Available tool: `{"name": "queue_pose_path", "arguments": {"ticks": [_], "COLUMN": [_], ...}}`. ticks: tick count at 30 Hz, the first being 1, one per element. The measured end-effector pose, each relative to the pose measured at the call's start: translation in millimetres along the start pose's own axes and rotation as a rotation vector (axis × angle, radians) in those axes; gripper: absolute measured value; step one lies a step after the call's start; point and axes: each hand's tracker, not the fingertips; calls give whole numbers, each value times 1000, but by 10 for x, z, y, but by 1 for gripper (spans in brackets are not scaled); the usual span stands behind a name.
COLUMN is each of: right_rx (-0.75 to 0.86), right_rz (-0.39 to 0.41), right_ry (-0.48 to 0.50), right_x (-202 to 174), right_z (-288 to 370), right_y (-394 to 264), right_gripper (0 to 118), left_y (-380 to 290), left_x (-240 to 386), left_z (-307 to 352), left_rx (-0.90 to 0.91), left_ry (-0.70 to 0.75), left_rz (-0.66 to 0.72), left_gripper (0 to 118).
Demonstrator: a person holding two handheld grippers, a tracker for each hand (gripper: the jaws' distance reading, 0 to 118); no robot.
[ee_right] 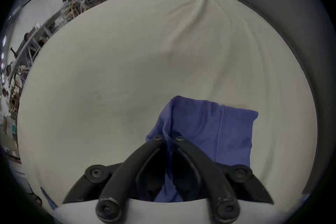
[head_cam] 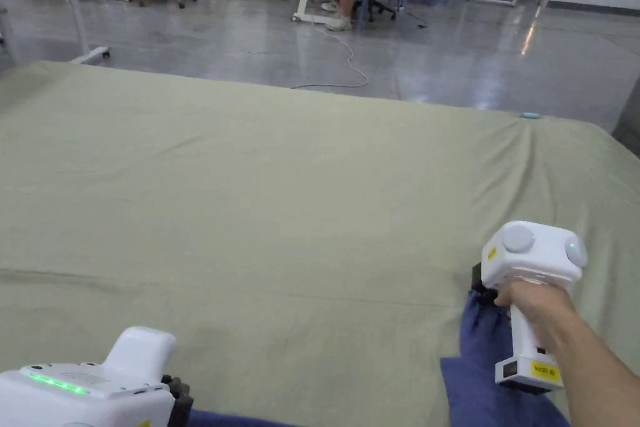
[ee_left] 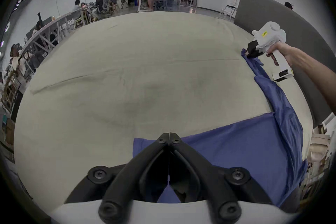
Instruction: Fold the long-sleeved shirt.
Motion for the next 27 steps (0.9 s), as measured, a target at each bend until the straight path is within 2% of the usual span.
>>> {"name": "queue_pose_path", "arguments": {"ticks": [2,4,7,12,15,16,17,21,25,27], "right_rx": [11,74,143,332,351,350,311,213,6,-111], "right_rz": [4,53,93,184,246,249,284,339,340,387], "right_ry": [-4,1,70,240,297,287,293,246,261,232], "right_x": [-38,-40,54,279,369,384,392,401,416,366], "right_z": [170,439,1151,2659,3261,3388,3449,3504,3038,2749], "right_y": [3,-69,-292,-1373,-2157,-2443,-2677,-3601,-4197,-4414], "right_gripper": [0,0,0,0,0,1,1,1,1,1], "left_y": [4,-26,-44,-132,-210,-259,-301,-467,-666,-733], "left_x": [-17,15,-25,2,75,123,151,253,325,365], "left_z": [28,108,200,382,498,564,620,870,1103,1176], "left_rx": [1,6,4,24,29,27,28,24,31,27], "left_ry": [-1,-4,2,5,11,5,1,-12,-32,-32], "left_rz": [4,-3,-16,15,9,7,10,19,37,40], "left_gripper": [0,0,0,0,0,0,0,0,0,0]}}
